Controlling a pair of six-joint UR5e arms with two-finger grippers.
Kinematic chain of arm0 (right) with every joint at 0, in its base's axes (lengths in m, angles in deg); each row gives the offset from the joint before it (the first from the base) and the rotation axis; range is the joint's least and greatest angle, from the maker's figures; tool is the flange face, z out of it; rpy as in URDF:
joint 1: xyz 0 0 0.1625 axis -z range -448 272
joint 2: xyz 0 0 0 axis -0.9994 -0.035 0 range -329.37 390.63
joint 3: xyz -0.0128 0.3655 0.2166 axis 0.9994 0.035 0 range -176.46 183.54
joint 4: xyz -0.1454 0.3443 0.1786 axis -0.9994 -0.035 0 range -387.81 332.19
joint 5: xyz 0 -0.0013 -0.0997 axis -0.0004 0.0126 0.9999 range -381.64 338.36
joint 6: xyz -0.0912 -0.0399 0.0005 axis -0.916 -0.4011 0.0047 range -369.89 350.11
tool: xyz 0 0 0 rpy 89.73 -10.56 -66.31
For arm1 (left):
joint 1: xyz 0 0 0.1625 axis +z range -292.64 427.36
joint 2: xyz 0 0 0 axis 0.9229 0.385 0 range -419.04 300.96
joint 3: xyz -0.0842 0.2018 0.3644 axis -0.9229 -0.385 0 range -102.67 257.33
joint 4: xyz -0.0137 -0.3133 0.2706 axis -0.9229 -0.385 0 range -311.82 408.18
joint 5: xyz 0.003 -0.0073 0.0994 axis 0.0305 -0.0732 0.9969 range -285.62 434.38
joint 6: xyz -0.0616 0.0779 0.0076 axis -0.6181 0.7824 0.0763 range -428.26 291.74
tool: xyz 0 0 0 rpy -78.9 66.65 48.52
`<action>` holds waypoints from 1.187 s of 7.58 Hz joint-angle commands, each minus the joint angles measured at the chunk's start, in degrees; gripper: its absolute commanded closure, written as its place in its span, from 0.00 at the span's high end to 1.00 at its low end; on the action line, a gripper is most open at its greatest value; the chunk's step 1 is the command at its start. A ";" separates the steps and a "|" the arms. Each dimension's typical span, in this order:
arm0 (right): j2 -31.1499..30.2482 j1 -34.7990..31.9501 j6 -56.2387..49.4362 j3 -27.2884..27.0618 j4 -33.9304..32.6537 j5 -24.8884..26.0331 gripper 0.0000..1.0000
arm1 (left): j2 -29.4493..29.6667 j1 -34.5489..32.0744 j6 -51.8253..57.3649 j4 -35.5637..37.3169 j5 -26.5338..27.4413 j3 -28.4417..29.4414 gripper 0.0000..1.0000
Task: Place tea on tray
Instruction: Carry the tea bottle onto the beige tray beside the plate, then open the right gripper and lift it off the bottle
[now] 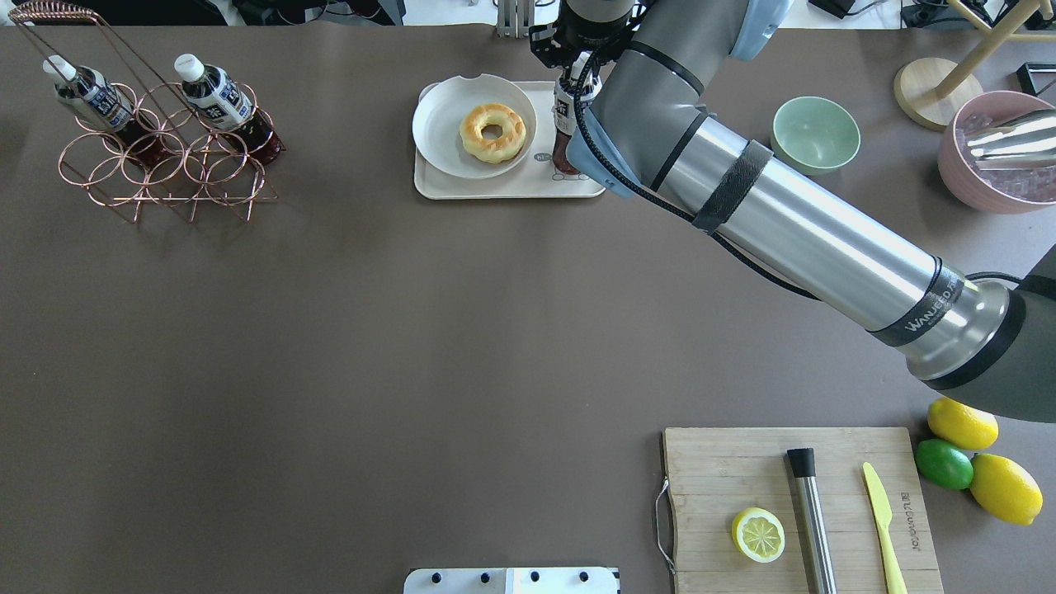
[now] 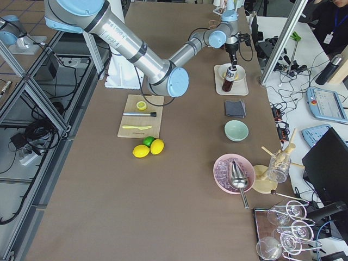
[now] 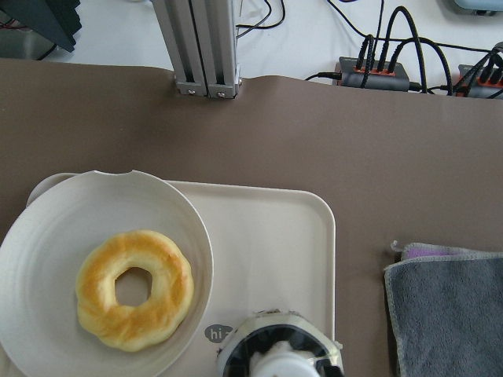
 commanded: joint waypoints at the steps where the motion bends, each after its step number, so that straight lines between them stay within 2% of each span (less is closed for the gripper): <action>1: 0.11 -0.36 0.51 -0.09 0.34 0.00 1.00 | 0.16 0.00 0.00 -0.35 0.00 0.33 1.00; 2: 0.38 -1.58 -0.36 -0.26 0.16 -0.96 1.00 | 0.07 0.00 0.09 -0.44 0.00 0.33 1.00; 4: 0.03 -4.48 -1.24 -1.57 -0.63 -8.05 1.00 | -0.02 0.00 0.17 0.00 0.00 0.33 1.00; 5: -2.06 -5.80 -2.55 -4.54 -3.33 -9.13 1.00 | -0.71 0.00 0.18 0.87 0.09 0.68 1.00; 6: -6.43 -7.64 -6.74 -10.75 -5.79 -9.32 1.00 | -0.81 -2.35 0.35 3.67 0.09 1.47 1.00; 7: -12.04 -10.01 -10.09 -16.99 -7.82 -11.67 1.00 | -0.72 -5.77 1.22 8.48 -1.91 1.47 0.99; 8: -16.97 -13.08 -13.17 -21.31 -8.53 -15.26 1.00 | -0.55 -8.76 5.49 12.79 -4.89 2.60 0.99; 9: -22.85 -16.42 -17.90 -25.01 -8.45 -19.04 1.00 | 0.15 -12.53 10.41 19.36 -10.06 4.62 0.99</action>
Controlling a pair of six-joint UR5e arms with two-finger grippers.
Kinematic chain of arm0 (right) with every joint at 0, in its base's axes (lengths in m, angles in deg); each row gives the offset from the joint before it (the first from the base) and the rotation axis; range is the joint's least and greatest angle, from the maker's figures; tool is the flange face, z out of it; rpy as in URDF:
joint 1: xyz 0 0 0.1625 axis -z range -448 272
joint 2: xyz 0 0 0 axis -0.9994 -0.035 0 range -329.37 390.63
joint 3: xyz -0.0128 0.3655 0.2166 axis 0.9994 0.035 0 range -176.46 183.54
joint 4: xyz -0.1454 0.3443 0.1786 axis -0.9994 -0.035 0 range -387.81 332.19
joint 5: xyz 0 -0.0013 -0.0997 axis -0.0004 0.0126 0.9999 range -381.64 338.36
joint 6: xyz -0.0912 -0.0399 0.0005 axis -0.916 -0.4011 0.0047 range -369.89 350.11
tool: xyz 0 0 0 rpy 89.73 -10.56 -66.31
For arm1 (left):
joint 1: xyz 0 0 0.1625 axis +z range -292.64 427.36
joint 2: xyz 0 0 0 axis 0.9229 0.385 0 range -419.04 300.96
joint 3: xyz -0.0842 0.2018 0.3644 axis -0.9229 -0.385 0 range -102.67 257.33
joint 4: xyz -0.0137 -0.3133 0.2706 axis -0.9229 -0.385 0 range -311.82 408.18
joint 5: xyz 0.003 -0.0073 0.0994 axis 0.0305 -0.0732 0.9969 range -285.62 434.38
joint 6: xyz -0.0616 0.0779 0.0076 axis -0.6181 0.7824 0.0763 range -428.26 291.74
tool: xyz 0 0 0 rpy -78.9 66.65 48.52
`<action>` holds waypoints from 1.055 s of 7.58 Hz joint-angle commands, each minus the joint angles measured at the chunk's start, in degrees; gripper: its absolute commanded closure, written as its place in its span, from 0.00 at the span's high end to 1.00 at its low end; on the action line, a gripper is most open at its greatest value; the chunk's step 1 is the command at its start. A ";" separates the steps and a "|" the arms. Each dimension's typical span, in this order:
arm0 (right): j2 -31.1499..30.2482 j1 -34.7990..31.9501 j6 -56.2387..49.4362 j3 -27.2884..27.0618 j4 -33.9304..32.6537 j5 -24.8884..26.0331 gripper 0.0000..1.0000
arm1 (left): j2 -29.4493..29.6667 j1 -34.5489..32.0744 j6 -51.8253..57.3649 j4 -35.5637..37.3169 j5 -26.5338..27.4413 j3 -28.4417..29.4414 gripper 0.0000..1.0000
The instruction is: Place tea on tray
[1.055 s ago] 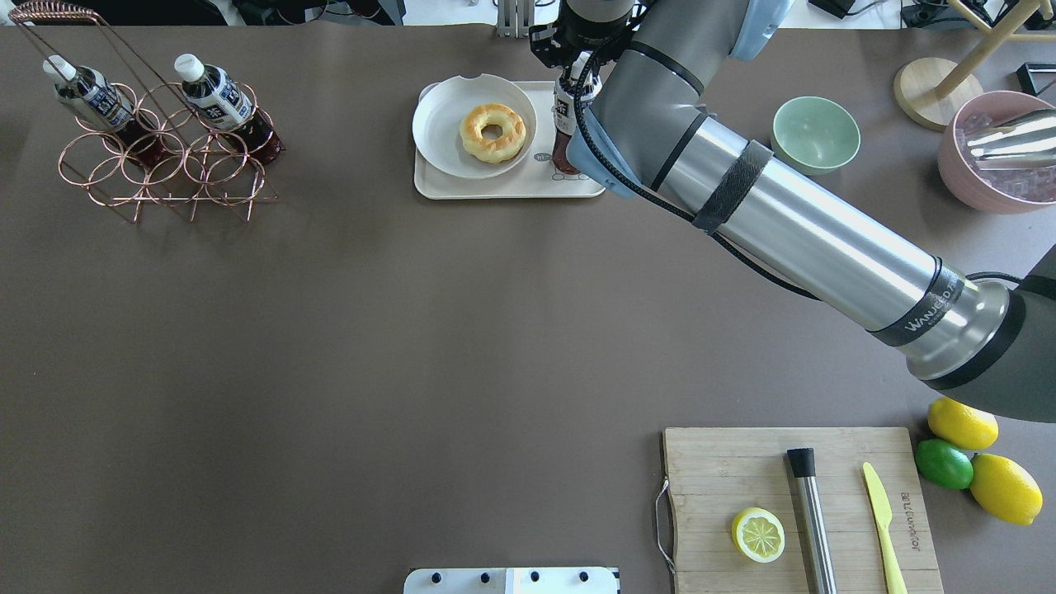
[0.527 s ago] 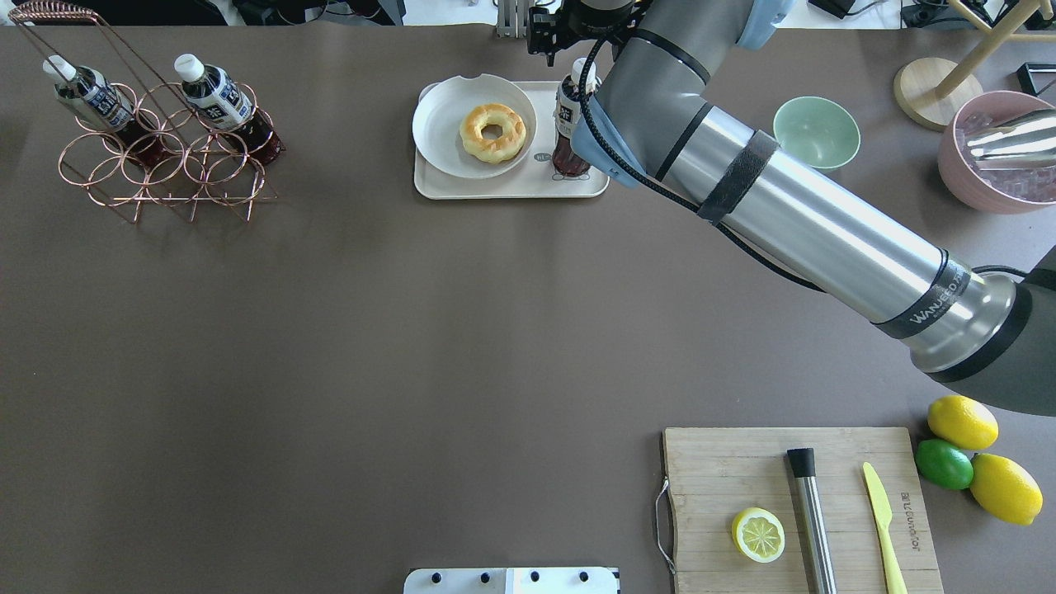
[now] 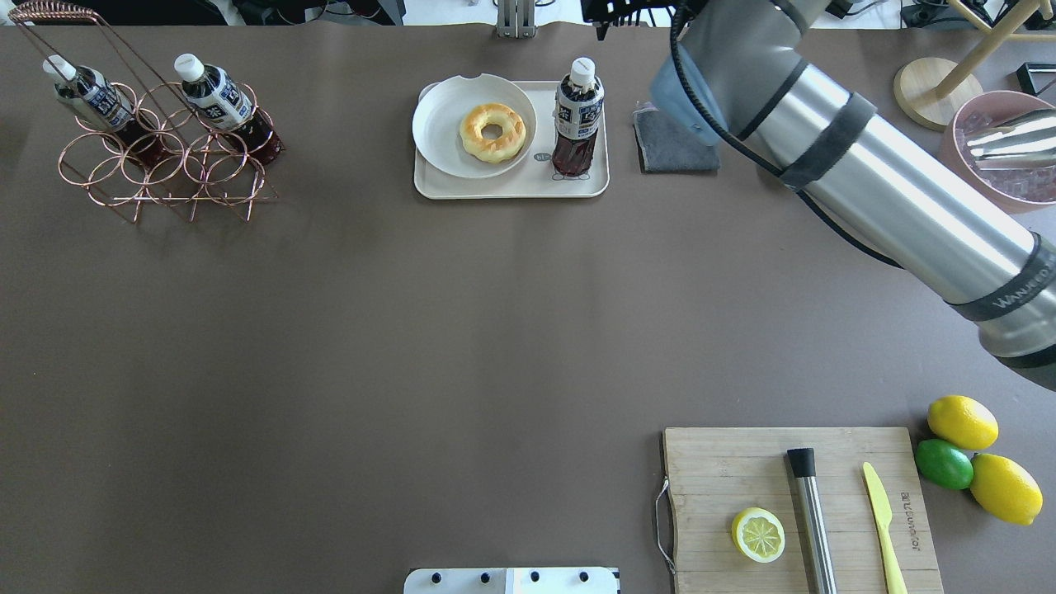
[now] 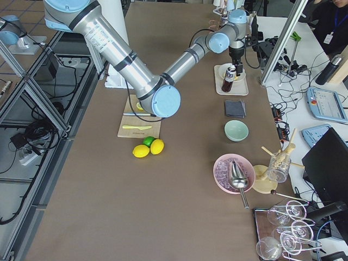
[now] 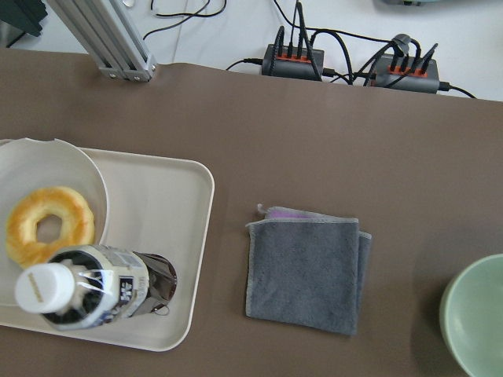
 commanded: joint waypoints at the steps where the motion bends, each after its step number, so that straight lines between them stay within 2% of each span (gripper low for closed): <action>1: -15.32 -9.44 -13.06 -9.49 -1.03 -10.97 1.00 | -0.21 -6.66 11.38 12.67 -8.65 2.88 0.99; 2: -21.64 -12.35 -18.78 -11.07 -0.68 -13.19 1.00 | -2.74 -7.54 12.03 12.70 -8.75 3.14 0.99; 4: -38.75 -16.23 -34.21 -14.15 -0.33 -12.86 1.00 | -3.21 -7.72 12.03 12.26 -8.67 4.28 0.99; 5: -43.80 -18.85 -42.74 -12.86 -0.41 -12.43 1.00 | -3.12 -7.89 12.21 12.09 -8.75 4.11 0.99; 6: -46.28 -22.10 -46.14 -10.84 -0.85 -13.20 1.00 | -3.47 -7.90 12.13 12.34 -8.67 4.90 0.99; 8: -49.99 -23.79 -46.26 -9.07 -0.50 -12.34 1.00 | -4.34 -7.90 12.04 12.61 -8.75 7.00 0.99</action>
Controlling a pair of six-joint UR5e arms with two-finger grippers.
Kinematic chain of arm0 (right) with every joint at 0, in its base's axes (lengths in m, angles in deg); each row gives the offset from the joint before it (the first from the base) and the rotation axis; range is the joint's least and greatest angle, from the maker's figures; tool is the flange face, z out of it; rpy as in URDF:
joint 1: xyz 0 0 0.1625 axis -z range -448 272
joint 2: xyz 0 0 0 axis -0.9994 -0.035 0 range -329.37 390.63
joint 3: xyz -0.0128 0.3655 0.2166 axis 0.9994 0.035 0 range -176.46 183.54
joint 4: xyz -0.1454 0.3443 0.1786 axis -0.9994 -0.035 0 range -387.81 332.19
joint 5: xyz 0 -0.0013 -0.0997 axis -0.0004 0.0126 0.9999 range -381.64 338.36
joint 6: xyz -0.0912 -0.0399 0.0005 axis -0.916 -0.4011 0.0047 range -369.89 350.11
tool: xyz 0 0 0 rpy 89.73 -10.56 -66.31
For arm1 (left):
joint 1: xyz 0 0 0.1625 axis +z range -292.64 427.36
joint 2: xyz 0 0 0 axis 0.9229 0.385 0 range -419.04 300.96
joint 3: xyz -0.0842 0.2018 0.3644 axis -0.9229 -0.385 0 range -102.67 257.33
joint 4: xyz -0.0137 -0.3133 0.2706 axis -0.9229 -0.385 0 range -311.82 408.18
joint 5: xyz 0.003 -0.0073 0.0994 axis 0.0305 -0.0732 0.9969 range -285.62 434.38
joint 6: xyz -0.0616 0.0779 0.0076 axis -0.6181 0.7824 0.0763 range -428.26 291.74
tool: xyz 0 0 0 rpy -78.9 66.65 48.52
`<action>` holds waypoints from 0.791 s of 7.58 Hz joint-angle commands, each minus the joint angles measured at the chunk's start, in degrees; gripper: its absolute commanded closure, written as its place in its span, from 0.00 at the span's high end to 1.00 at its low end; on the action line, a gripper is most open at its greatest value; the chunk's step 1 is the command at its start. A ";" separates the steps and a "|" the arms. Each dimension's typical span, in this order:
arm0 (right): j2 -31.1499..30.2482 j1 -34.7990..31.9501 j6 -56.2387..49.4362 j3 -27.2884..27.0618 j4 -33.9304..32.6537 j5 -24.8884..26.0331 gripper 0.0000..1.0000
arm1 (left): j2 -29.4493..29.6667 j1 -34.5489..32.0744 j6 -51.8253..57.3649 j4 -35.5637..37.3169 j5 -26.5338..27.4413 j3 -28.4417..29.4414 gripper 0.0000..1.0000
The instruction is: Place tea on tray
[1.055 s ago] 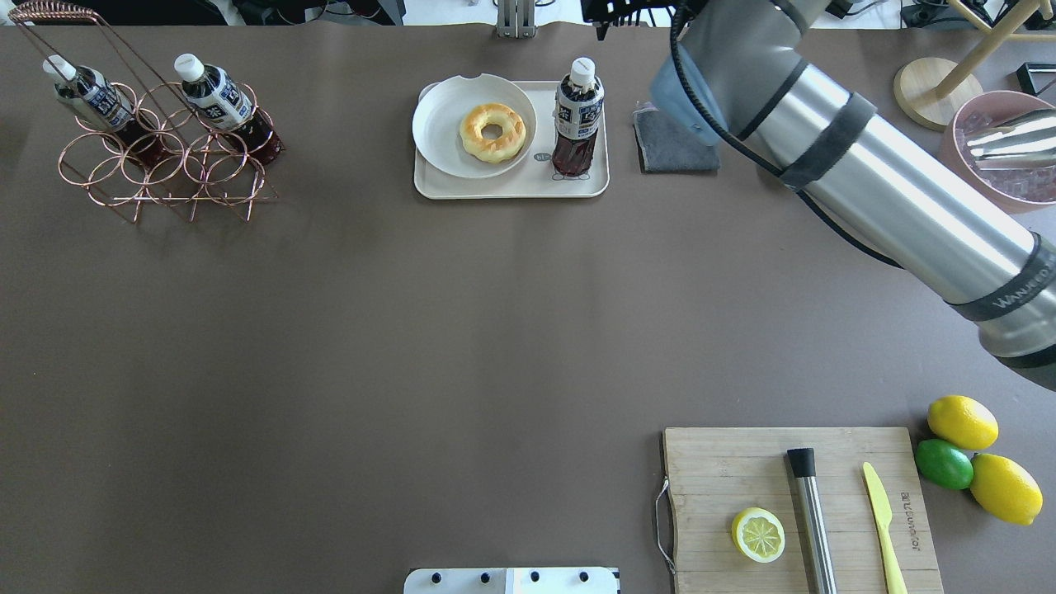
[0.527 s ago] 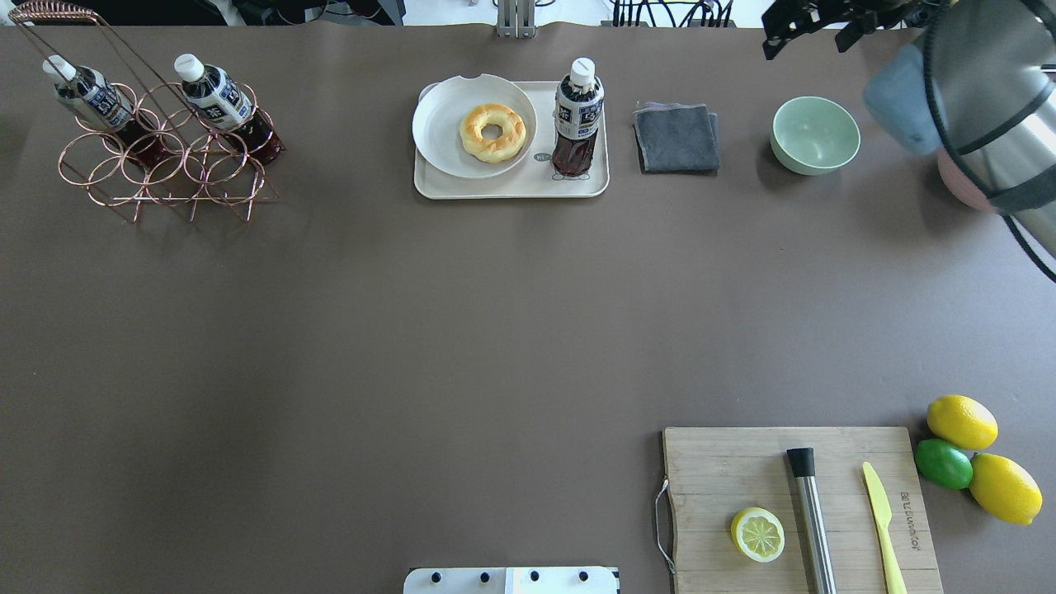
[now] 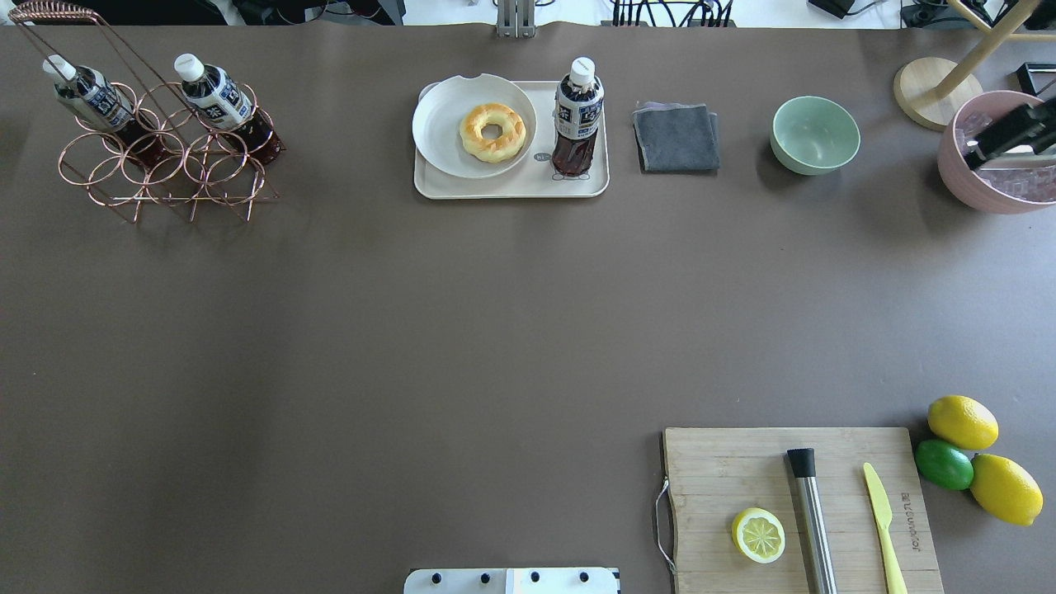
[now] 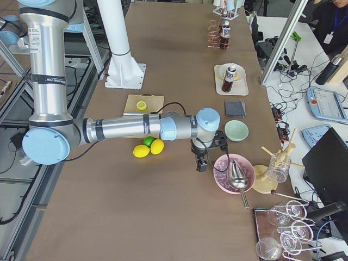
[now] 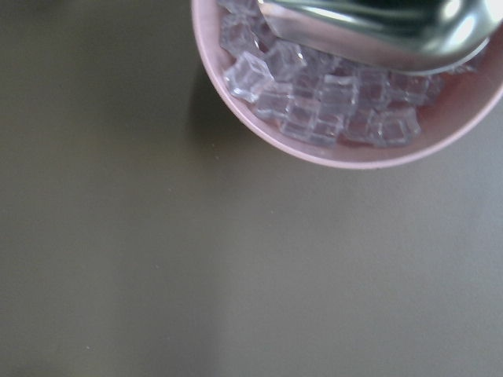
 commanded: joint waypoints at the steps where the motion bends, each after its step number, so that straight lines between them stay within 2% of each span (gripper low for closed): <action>1: -5.62 -3.79 -1.75 1.51 0.21 0.44 1.00 | -0.81 -0.04 -0.07 -0.09 -0.25 3.37 0.99; 3: -7.04 -4.68 -1.75 1.60 0.13 4.54 1.00 | -0.72 -0.04 -0.51 0.25 -0.07 3.83 0.99; 6: -7.22 -4.69 -1.48 1.60 0.13 4.04 1.00 | -2.21 -0.04 -0.24 -0.01 0.19 4.97 0.99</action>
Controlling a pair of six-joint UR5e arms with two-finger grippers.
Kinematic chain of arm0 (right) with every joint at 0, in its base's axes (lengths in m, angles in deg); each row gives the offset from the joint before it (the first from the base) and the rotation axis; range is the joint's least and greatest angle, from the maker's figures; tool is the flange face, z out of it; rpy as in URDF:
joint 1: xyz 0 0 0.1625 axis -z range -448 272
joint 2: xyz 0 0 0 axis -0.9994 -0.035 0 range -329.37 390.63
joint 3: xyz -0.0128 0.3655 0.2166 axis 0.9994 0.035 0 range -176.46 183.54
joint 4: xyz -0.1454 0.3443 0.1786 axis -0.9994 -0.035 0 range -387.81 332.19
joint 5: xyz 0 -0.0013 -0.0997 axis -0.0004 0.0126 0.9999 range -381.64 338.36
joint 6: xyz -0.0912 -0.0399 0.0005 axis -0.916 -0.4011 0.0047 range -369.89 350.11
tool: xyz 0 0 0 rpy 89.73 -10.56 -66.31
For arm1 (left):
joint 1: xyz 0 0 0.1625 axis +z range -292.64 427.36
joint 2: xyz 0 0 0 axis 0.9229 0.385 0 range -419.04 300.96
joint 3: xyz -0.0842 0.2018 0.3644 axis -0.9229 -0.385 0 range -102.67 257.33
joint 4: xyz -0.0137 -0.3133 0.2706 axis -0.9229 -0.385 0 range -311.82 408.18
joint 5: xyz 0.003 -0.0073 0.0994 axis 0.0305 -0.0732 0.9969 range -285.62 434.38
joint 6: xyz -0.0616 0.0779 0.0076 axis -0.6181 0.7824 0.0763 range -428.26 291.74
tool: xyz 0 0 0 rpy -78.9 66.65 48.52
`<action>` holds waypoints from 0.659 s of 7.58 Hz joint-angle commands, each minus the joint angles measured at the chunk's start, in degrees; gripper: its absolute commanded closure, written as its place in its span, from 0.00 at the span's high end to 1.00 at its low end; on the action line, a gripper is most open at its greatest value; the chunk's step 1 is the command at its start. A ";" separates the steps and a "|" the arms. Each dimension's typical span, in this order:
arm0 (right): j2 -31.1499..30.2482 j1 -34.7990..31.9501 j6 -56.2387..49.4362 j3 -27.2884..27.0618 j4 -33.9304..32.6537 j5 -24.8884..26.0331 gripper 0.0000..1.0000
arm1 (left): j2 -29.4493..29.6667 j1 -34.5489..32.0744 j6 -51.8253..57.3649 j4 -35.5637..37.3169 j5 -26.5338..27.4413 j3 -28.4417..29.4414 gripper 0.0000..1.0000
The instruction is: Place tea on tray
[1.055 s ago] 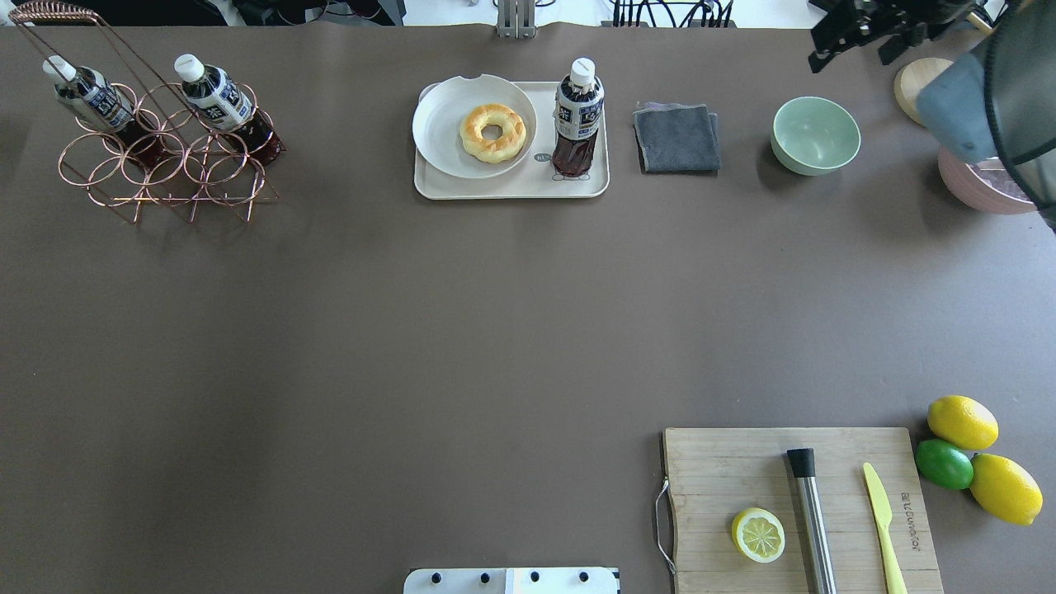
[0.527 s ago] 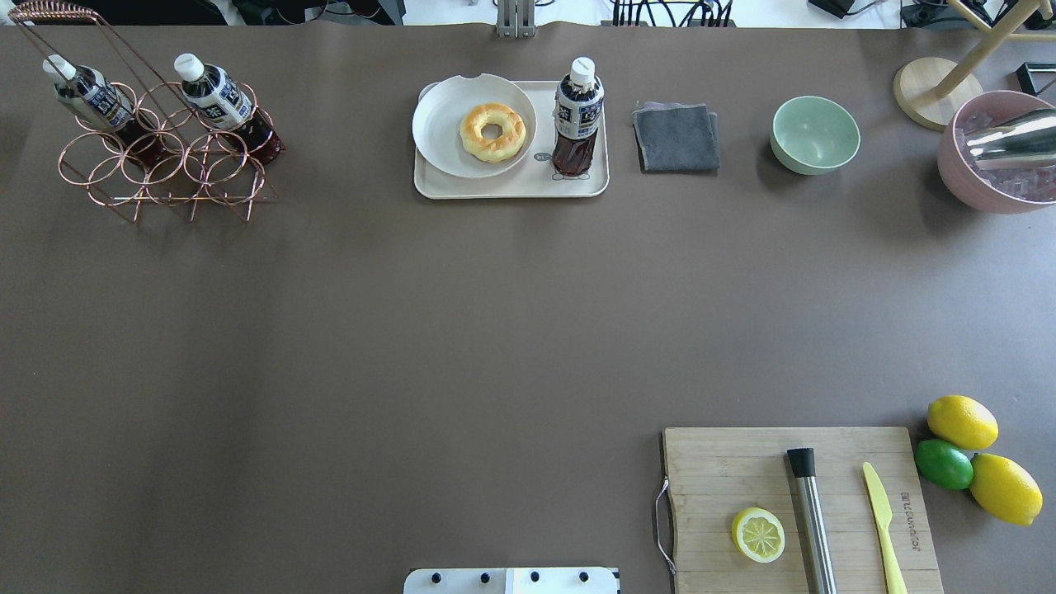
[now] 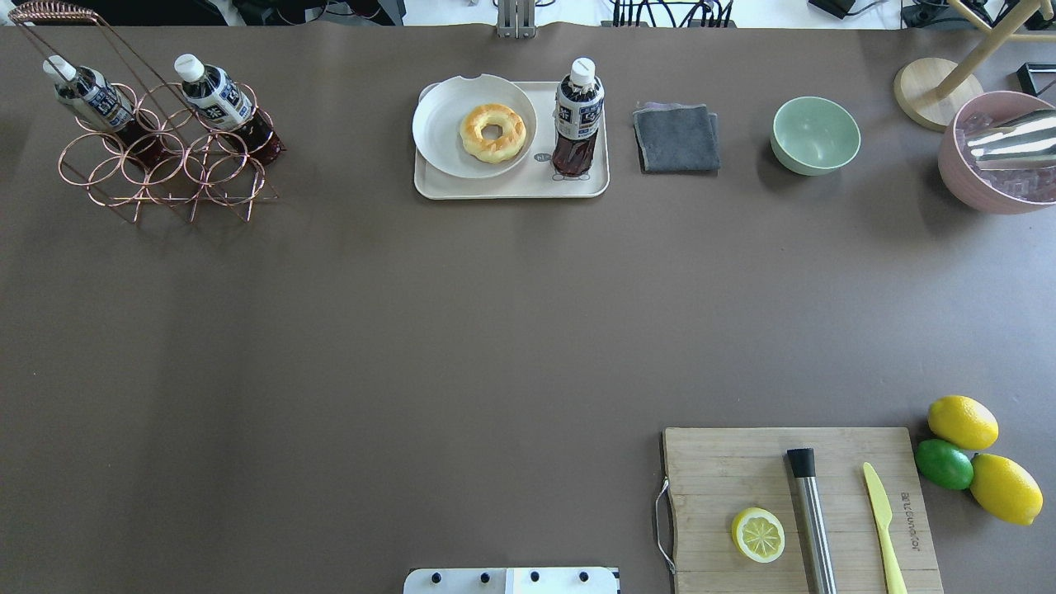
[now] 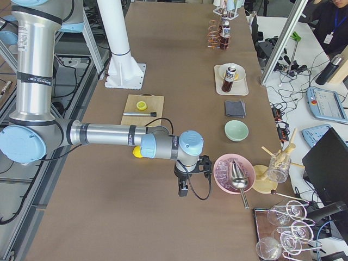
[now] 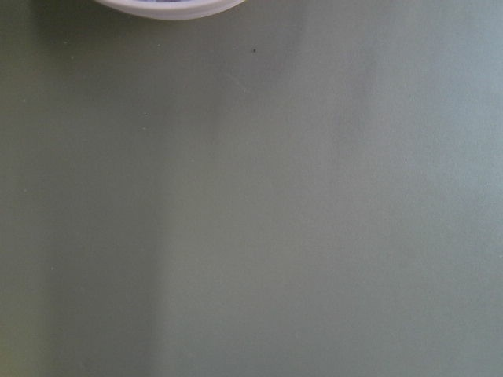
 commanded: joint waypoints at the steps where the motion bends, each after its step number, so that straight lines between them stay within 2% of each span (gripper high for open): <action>1: -0.21 -0.06 0.10 -0.02 0.07 0.07 1.00 | -0.86 0.00 0.07 -0.19 0.10 0.47 0.99; 5: -0.39 -0.06 0.10 -0.28 0.07 -0.19 1.00 | -0.86 0.00 0.07 -0.19 0.01 0.21 0.99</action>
